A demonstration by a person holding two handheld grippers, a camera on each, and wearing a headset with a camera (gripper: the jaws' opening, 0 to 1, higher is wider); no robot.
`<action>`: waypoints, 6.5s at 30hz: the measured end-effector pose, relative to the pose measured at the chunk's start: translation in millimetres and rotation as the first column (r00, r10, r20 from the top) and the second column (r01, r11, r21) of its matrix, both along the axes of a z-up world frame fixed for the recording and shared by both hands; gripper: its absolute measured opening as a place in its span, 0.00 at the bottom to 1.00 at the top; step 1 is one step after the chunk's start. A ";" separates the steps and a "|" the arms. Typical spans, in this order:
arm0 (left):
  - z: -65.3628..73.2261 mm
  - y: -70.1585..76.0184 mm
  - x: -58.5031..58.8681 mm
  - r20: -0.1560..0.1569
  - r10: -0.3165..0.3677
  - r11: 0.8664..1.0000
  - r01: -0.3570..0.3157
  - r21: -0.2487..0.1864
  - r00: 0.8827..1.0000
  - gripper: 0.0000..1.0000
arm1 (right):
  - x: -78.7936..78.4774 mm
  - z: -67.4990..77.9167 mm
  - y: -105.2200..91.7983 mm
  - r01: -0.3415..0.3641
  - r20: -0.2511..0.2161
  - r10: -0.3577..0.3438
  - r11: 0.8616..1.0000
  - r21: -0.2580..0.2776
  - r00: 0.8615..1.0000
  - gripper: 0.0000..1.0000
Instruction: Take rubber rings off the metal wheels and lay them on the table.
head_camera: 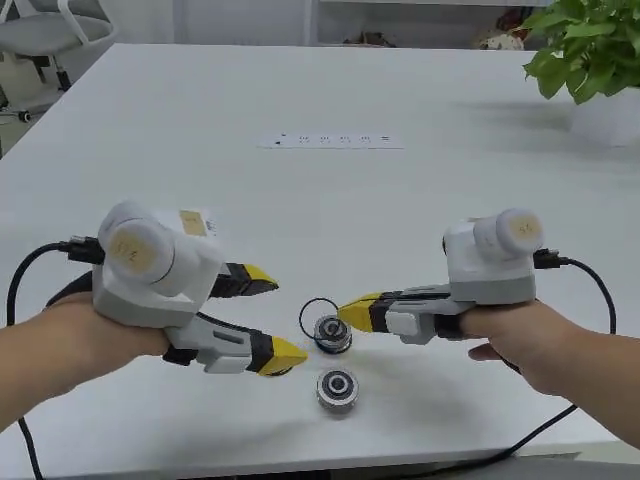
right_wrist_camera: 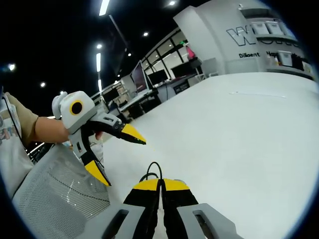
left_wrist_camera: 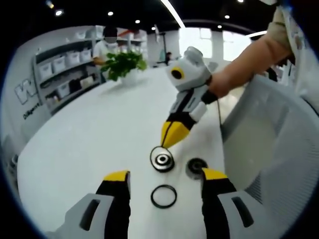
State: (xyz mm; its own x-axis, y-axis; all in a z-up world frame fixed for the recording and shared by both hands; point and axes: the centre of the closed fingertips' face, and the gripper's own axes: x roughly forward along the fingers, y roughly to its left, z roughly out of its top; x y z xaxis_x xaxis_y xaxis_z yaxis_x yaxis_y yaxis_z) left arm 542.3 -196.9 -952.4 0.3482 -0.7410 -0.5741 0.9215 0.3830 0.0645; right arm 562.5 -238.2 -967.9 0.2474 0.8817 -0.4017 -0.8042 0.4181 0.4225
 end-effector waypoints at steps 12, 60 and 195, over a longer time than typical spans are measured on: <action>0.1 18.1 -8.5 -0.018 0.044 0.999 -0.044 -0.008 0.999 0.72 | -3.4 0.7 20.6 -0.047 -0.016 0.047 0.999 -0.008 0.999 0.00; -6.4 47.4 -12.2 -0.065 0.104 0.995 -0.104 0.003 0.992 0.84 | -12.0 -37.7 46.4 -0.147 -0.014 0.147 0.970 -0.196 0.989 0.07; -51.7 -52.0 30.5 -0.032 0.059 0.996 -0.057 0.064 0.998 0.13 | 13.0 -41.3 -21.9 0.074 -0.059 -0.074 0.997 -0.006 0.995 0.00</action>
State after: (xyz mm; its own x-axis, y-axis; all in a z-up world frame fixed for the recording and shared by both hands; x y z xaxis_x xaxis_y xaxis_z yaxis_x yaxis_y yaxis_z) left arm 572.8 -248.9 -1004.1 0.3692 -0.6819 -0.6314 0.8998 0.4323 0.0593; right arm 575.5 -260.1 -1009.2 0.2879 0.8603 -0.4207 -0.7444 0.4774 0.4669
